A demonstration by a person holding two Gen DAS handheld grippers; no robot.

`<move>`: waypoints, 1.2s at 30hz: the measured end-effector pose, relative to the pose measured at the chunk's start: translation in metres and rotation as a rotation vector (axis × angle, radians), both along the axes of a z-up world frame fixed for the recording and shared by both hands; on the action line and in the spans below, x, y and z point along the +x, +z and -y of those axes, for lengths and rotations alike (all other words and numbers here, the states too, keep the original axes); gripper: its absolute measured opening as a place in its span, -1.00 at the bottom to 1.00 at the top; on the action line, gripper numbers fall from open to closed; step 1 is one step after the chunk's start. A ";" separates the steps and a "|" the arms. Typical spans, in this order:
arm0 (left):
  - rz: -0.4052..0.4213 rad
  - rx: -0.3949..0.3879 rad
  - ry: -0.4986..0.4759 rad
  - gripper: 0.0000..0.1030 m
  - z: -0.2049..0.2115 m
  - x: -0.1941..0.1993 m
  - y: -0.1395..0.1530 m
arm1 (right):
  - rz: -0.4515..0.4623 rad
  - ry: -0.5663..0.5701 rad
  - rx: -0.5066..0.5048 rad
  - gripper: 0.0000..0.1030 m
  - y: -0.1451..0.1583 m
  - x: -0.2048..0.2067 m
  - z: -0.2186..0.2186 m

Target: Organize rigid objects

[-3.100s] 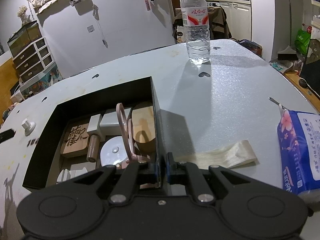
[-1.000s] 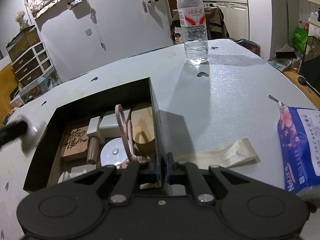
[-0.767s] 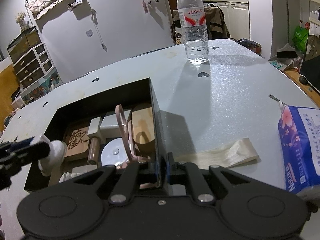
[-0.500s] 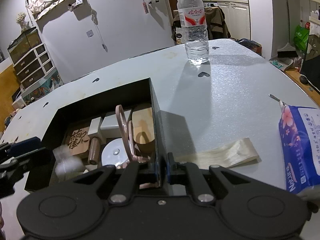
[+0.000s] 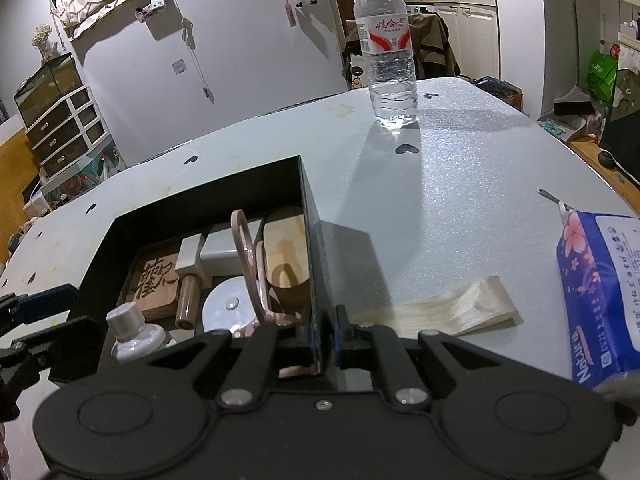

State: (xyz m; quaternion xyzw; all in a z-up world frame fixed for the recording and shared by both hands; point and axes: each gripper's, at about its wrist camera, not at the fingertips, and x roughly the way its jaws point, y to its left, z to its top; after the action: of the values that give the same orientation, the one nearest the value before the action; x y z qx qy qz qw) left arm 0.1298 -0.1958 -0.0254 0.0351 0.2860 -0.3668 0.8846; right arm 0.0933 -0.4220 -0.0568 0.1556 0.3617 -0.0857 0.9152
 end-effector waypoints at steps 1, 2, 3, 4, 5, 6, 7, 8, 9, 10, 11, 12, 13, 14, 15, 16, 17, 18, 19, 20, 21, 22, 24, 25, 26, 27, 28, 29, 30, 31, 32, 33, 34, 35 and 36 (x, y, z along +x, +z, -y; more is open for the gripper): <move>-0.002 -0.001 0.001 0.45 0.000 0.000 0.000 | 0.000 0.000 0.001 -0.83 0.000 0.000 0.000; -0.004 -0.003 0.002 0.45 -0.001 0.000 0.000 | 0.000 0.000 0.000 -0.83 0.000 0.000 0.000; -0.006 -0.004 0.004 0.46 -0.001 0.000 0.000 | 0.000 0.000 0.001 -0.83 0.000 0.000 0.000; -0.007 -0.004 0.005 0.47 -0.001 0.000 0.000 | 0.000 -0.001 0.001 -0.83 0.000 0.000 0.000; -0.009 -0.004 0.007 0.48 -0.001 0.000 0.000 | 0.000 0.000 0.000 -0.83 0.000 0.000 0.000; -0.011 -0.005 0.010 0.52 -0.002 -0.001 0.001 | 0.000 0.000 -0.005 -0.83 0.000 0.000 0.000; -0.012 -0.006 0.012 0.54 -0.002 -0.001 0.001 | 0.000 0.001 -0.013 -0.83 0.001 0.000 -0.001; -0.011 -0.008 0.014 0.55 -0.003 -0.002 0.001 | 0.003 0.000 -0.020 -0.82 0.002 -0.001 -0.002; -0.010 -0.008 0.016 0.55 -0.003 -0.002 0.002 | 0.009 -0.002 -0.025 -0.81 0.004 -0.002 -0.002; -0.008 -0.009 0.018 0.56 -0.004 -0.003 0.003 | 0.018 -0.004 -0.030 -0.81 0.007 -0.005 -0.003; -0.006 -0.011 0.022 0.56 -0.005 -0.003 0.004 | 0.031 -0.005 -0.035 -0.81 0.011 -0.007 -0.003; -0.004 -0.015 0.028 0.57 -0.006 -0.004 0.005 | 0.043 -0.006 -0.042 -0.81 0.015 -0.010 -0.004; -0.002 -0.019 0.033 0.58 -0.007 -0.005 0.007 | 0.058 -0.006 -0.049 -0.81 0.019 -0.013 -0.004; 0.001 -0.023 0.038 0.59 -0.009 -0.006 0.008 | 0.077 -0.007 -0.057 -0.81 0.024 -0.017 -0.006; 0.005 -0.027 0.043 0.63 -0.010 -0.008 0.010 | 0.091 -0.008 -0.064 -0.80 0.028 -0.020 -0.007; 0.011 -0.031 0.049 0.66 -0.012 -0.009 0.011 | 0.112 -0.007 -0.073 -0.78 0.033 -0.025 -0.009; 0.016 -0.037 0.054 0.70 -0.014 -0.011 0.013 | 0.130 -0.006 -0.080 -0.71 0.037 -0.029 -0.010; 0.021 -0.043 0.058 0.75 -0.016 -0.012 0.015 | 0.150 -0.003 -0.092 -0.62 0.040 -0.035 -0.013; 0.027 -0.048 0.063 0.80 -0.018 -0.014 0.016 | 0.164 -0.001 -0.104 -0.57 0.043 -0.039 -0.016; 0.034 -0.052 0.071 0.82 -0.020 -0.016 0.018 | 0.182 0.002 -0.118 -0.52 0.045 -0.044 -0.019; 0.043 -0.053 0.082 0.87 -0.022 -0.019 0.019 | 0.202 0.008 -0.133 -0.47 0.048 -0.049 -0.023; 0.051 -0.054 0.091 0.90 -0.024 -0.022 0.020 | 0.218 0.012 -0.142 -0.44 0.049 -0.054 -0.026; 0.064 -0.064 0.106 0.95 -0.028 -0.027 0.023 | 0.248 0.019 -0.157 -0.24 0.052 -0.064 -0.033; 0.072 -0.068 0.117 0.97 -0.031 -0.030 0.023 | 0.260 0.022 -0.164 -0.18 0.052 -0.068 -0.036; 0.082 -0.070 0.130 0.97 -0.033 -0.034 0.024 | 0.275 0.026 -0.174 -0.08 0.053 -0.073 -0.040; 0.093 -0.072 0.146 0.99 -0.036 -0.037 0.024 | 0.288 0.028 -0.183 0.01 0.053 -0.078 -0.043; 0.101 -0.077 0.158 1.00 -0.039 -0.041 0.024 | 0.296 0.030 -0.188 0.05 0.053 -0.083 -0.045; 0.106 -0.082 0.168 1.00 -0.041 -0.044 0.024 | 0.303 0.029 -0.192 0.14 0.052 -0.087 -0.047; 0.108 -0.087 0.175 1.00 -0.044 -0.047 0.024 | 0.308 0.027 -0.194 0.23 0.051 -0.091 -0.049; 0.109 -0.092 0.181 1.00 -0.047 -0.049 0.023 | 0.314 0.026 -0.197 0.27 0.050 -0.094 -0.052; 0.110 -0.096 0.185 1.00 -0.049 -0.053 0.022 | 0.319 0.024 -0.201 0.33 0.049 -0.098 -0.054; 0.111 -0.094 0.189 1.00 -0.051 -0.056 0.021 | 0.321 0.022 -0.205 0.40 0.048 -0.103 -0.056; 0.116 -0.091 0.193 1.00 -0.053 -0.059 0.020 | 0.322 0.021 -0.208 0.44 0.047 -0.106 -0.058; 0.120 -0.088 0.195 1.00 -0.055 -0.062 0.019 | 0.323 0.018 -0.210 0.49 0.046 -0.109 -0.059; 0.122 -0.085 0.197 1.00 -0.056 -0.065 0.017 | 0.326 0.016 -0.213 0.53 0.045 -0.112 -0.060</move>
State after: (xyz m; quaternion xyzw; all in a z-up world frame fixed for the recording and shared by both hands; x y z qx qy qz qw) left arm 0.0643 -0.1395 -0.0082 -0.0085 0.2178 -0.2869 0.9328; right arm -0.0183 -0.3619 -0.0120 0.0668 0.1990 -0.0898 0.9736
